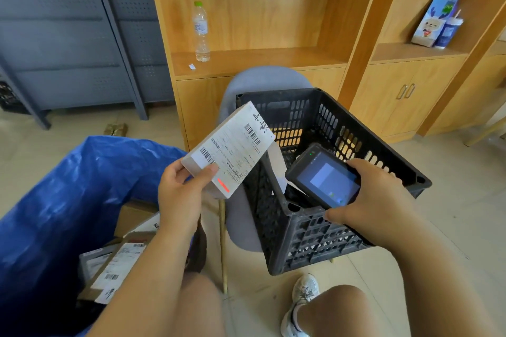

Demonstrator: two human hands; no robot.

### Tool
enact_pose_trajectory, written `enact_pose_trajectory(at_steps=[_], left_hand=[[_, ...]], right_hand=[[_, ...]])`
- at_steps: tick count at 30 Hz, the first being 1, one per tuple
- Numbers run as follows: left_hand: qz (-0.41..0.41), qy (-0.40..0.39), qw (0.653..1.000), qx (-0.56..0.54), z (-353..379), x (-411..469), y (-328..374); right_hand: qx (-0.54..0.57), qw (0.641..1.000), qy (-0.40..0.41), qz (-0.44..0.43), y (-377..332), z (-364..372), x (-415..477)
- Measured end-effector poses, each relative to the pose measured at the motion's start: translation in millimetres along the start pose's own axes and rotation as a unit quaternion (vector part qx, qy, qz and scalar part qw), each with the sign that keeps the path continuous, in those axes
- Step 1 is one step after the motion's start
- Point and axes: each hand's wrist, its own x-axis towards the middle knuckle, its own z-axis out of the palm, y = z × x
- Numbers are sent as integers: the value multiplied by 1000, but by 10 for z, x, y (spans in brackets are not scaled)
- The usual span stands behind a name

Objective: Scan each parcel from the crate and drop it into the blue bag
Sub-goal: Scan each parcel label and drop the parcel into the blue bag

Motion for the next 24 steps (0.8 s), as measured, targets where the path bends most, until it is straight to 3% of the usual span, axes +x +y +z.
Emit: enact_pose_trajectory(at_steps=[8, 12, 14, 18, 24], left_hand=[[-29, 90, 995, -14, -996, -139, -91], [-33, 204, 972, 110, -1485, -89, -172], [-80, 214, 951, 206, -1639, -16, -214], [-137, 137, 931, 310, -1703, 59, -305], [-118, -8, 944, 309, -1230, 141, -282]], right_hand=[[24, 995, -18, -95, -587, 319, 131], [31, 992, -39, -118, -836, 487, 172], [33, 990, -53, -126, -917, 550, 182], [26, 988, -67, -139, -979, 611, 193], [19, 994, -30, -101, -768, 457, 296]])
